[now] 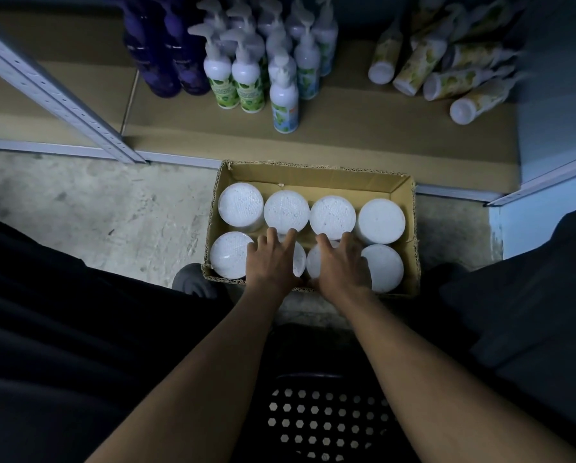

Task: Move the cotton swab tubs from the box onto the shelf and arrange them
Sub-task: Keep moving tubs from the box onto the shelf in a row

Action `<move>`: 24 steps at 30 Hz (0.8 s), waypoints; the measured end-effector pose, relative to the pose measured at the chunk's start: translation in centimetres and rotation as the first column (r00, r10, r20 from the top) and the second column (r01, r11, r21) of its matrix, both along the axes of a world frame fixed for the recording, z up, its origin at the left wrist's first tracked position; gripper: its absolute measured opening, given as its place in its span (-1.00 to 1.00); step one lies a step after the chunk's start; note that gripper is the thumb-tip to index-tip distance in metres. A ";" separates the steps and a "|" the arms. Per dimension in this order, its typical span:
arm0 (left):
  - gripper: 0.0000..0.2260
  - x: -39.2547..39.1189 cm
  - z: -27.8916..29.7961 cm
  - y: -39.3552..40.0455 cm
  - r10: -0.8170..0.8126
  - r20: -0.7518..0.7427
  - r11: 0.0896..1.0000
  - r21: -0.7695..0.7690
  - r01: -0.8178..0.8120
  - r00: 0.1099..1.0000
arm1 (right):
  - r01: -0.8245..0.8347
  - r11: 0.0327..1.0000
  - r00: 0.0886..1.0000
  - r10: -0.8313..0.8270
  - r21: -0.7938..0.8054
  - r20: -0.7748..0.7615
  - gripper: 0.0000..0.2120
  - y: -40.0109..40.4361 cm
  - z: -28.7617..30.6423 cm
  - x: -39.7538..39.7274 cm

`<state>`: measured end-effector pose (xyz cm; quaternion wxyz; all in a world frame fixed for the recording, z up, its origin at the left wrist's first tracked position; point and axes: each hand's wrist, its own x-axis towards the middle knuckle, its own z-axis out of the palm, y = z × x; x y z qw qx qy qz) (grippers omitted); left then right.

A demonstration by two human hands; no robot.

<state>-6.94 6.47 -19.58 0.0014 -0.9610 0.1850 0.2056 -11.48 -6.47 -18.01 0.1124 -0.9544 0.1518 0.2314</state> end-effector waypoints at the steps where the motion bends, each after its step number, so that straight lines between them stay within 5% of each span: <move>1: -0.25 0.0 0.0 0.0 0.000 0.002 1.000 -0.002 0.000 1.000 | 0.000 1.000 1.000 0.000 0.007 -0.005 -0.32 0.0 0.0 0.0; 24: -0.28 2.9 10.4 0.0 0.026 -0.165 0.989 -0.143 -0.050 0.986 | -0.054 0.988 0.998 0.047 0.148 0.052 -0.31 -2.3 11.0 2.1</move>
